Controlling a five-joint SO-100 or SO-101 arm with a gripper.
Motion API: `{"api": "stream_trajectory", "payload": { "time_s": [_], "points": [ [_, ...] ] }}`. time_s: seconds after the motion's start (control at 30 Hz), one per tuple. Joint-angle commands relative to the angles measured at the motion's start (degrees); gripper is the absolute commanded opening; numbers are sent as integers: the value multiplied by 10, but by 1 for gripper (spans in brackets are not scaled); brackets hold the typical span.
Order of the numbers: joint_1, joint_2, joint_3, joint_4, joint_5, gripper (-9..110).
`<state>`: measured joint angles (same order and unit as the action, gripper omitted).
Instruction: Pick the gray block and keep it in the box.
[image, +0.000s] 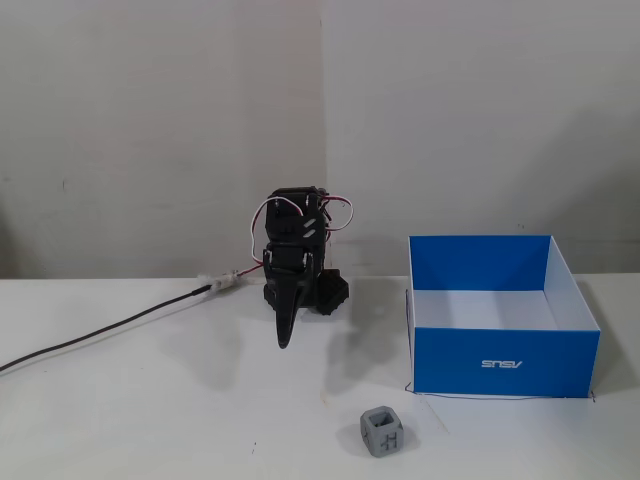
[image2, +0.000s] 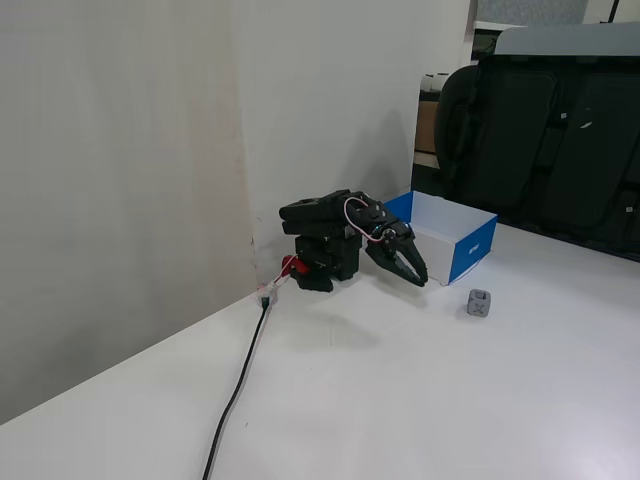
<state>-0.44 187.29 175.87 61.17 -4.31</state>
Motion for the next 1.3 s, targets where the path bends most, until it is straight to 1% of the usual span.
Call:
{"api": "stream_trajectory", "payload": {
  "time_s": [0.0, 0.33, 0.43, 0.6, 0.67, 0.8, 0.87, 0.9, 1.03, 1.13, 1.27],
  "points": [
    [3, 91, -5, -17, 3, 0],
    [-13, 91, -6, -16, -5, 0],
    [-34, 91, -40, 45, -5, 0],
    [-76, 82, -118, 62, 3, 0],
    [-98, 29, -156, 55, 4, 0],
    [-108, -214, -266, 31, 4, 0],
    [-110, -306, -310, 27, 5, 0],
    [-110, -331, -319, 25, 5, 0],
    [-127, -338, -321, 33, 5, 0],
    [-152, -360, -324, 35, 5, 6],
    [-144, -519, -381, -5, 5, 11]
  ]
}}
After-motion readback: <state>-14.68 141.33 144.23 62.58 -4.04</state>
